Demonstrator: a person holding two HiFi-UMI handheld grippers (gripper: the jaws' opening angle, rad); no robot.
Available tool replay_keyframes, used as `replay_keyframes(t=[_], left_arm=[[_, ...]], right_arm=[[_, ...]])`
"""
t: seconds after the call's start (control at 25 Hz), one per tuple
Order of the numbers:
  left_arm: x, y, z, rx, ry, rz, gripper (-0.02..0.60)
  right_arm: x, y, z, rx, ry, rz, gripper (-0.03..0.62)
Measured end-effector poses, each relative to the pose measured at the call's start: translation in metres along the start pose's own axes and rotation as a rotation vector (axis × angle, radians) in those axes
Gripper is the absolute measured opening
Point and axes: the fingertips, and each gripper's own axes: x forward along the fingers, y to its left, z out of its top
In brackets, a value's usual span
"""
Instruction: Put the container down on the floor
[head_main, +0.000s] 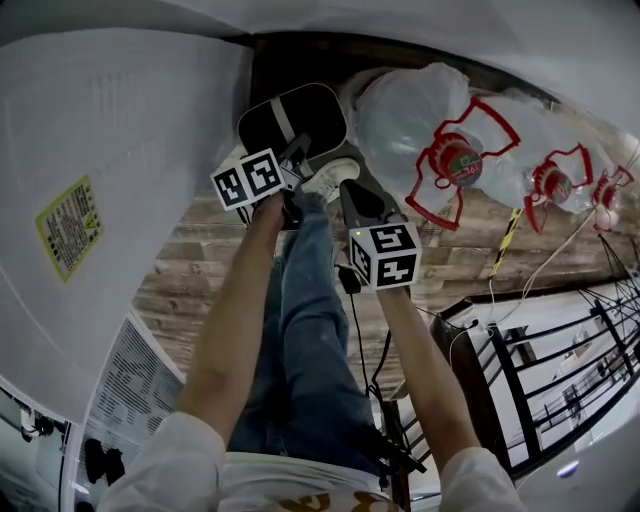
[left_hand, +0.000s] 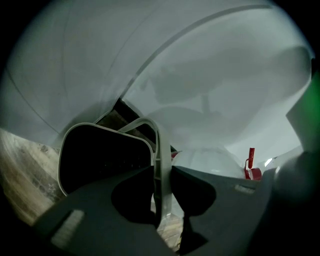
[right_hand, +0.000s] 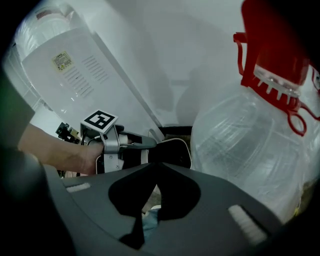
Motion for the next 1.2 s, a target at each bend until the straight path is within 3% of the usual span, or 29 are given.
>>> replay_keyframes(t=[0.4, 0.6, 1.0, 1.2], left_arm=[[-0.003, 0.011, -0.002, 0.004, -0.004, 0.03, 0.086], [-0.007, 0.016, -0.001, 0.046, 0.038, 0.09, 0.086], [-0.039, 0.055, -0.002, 0.041, 0.018, 0.303, 0.11], [-0.052, 0.071, -0.002, 0.075, 0.032, 0.412, 0.176]], right_arm=[[0.004, -0.004, 0.005, -0.006, -0.005, 0.008, 0.029], [-0.005, -0.001, 0.003, -0.007, -0.004, 0.009, 0.031], [-0.01, 0.008, -0.003, -0.008, -0.013, 0.012, 0.03], [-0.009, 0.015, -0.003, -0.015, -0.021, 0.016, 0.03]])
